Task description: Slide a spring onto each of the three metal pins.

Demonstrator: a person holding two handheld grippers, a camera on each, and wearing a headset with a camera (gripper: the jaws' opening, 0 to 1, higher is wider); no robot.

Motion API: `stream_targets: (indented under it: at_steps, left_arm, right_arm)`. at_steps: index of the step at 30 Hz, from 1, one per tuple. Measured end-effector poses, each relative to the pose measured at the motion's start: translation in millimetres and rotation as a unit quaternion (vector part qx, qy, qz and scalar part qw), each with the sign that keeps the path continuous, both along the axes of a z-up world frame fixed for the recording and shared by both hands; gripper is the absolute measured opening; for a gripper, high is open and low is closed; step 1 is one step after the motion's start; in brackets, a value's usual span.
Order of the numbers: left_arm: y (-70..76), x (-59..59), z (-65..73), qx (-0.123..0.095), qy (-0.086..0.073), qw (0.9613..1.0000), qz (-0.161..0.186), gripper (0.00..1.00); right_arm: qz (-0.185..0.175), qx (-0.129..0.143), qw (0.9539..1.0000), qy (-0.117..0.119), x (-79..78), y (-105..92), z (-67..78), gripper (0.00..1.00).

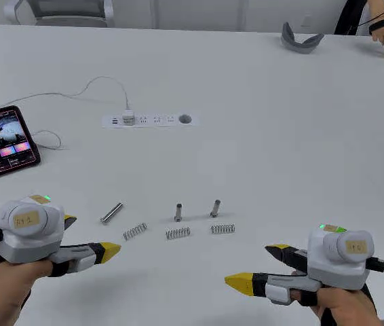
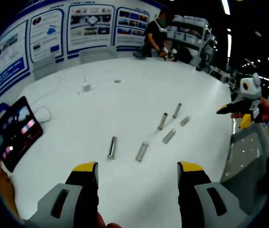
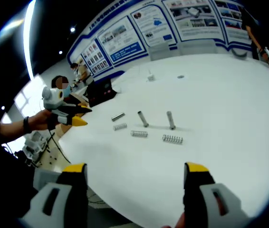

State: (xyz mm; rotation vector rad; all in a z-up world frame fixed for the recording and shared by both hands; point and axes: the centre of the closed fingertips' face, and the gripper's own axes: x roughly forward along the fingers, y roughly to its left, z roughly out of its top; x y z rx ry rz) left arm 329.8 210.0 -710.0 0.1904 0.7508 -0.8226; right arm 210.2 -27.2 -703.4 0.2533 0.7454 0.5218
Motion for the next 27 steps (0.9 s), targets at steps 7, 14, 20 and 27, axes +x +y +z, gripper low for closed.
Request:
stream_targets:
  at_steps: [7,14,20,27]
  left_arm:
    - [-8.8,7.4,-2.8,0.006,-0.003,0.9999,-0.014,0.68]
    - [-19.4,14.2,-4.5,0.016,-0.006,0.9994,-0.031,0.67]
    - [-26.5,20.7,-2.7,0.028,-0.008,0.9988,-0.04,0.66]
    - [-31.0,33.5,-5.5,0.04,-0.011,0.9981,-0.045,0.63]
  right_arm:
    - [-0.002,0.001,1.0,0.001,-0.2,-0.2,-0.4,0.85]
    - [0.0,0.003,1.0,0.003,0.7,1.2,-1.3,0.85]
    - [0.001,0.003,1.0,0.003,0.3,1.6,-2.4,0.85]
    - [0.001,0.006,1.0,0.008,-1.7,3.0,-4.2,0.85]
